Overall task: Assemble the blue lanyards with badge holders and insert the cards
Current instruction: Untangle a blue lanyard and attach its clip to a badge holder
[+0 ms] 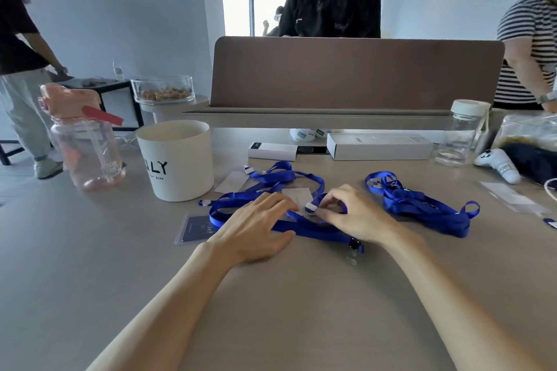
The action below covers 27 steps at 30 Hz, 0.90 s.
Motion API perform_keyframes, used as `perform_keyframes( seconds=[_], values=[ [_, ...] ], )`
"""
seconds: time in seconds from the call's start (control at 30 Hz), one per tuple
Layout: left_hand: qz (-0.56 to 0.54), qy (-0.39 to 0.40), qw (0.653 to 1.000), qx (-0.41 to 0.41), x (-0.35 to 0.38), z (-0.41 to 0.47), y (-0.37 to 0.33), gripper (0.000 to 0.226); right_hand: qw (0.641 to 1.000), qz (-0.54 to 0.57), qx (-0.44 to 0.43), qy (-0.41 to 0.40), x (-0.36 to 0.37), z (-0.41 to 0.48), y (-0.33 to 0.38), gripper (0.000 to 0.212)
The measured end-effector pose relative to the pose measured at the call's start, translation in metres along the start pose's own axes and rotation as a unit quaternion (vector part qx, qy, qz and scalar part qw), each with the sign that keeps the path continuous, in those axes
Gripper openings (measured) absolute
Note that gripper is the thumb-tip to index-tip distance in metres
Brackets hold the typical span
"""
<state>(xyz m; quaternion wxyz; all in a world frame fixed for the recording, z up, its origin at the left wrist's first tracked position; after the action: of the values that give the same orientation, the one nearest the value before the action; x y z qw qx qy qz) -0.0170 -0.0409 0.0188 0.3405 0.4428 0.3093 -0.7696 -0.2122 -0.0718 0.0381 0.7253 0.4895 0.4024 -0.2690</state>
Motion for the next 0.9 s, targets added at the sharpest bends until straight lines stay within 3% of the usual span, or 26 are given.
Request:
perform_keyframes(
  seconds=[0.07,0.17,0.3,0.37,0.47,0.6,0.7,0.8,0.9],
  values=[
    [-0.002,0.008,1.0,-0.001,-0.001,0.0,0.004,0.032,1.0,0.018,0.011,0.009,-0.013,-0.005,0.004,0.034],
    [-0.004,0.014,1.0,-0.005,0.0,-0.001,0.009,0.025,0.992,-0.039,0.064,0.098,-0.021,-0.013,-0.002,0.047],
    [0.003,0.007,1.0,0.005,0.0,0.002,0.009,0.021,0.974,-0.091,0.073,0.195,-0.02,-0.016,-0.012,0.026],
    [0.003,-0.009,1.0,0.0,-0.001,0.002,0.009,0.017,0.982,-0.061,0.036,0.177,-0.02,-0.014,-0.008,0.014],
    [0.003,-0.074,0.997,-0.014,-0.007,0.001,0.01,0.006,0.988,0.1,0.004,0.114,-0.022,-0.013,0.0,0.007],
    [-0.116,-0.114,0.98,-0.113,-0.015,-0.001,0.011,0.009,0.968,0.25,-0.007,-0.004,-0.034,-0.013,0.005,0.015],
    [-0.171,-0.144,0.967,-0.122,-0.021,-0.003,0.008,0.006,0.948,0.318,-0.011,-0.022,-0.038,-0.013,0.005,0.02],
    [-0.253,-0.085,0.956,-0.118,-0.02,-0.002,-0.002,0.036,0.94,0.34,-0.04,0.001,-0.033,-0.015,0.012,0.02],
    [-0.326,-0.002,0.936,-0.132,-0.009,0.005,-0.014,0.039,0.939,0.339,-0.059,-0.005,-0.028,-0.017,0.02,0.022]
  ],
)
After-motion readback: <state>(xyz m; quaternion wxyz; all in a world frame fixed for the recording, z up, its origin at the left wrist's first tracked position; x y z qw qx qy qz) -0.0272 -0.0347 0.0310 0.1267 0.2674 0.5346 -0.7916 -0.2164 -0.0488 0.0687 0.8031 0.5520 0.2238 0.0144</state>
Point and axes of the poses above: each hand's wrist, its own z-axis towards the middle knuckle, its own x-axis out of the palm, y = z × x, the point moved 4 cm from there along z, towards the middle knuckle, and after that the axes turned 1 degree about -z, right-handed, at the moved point
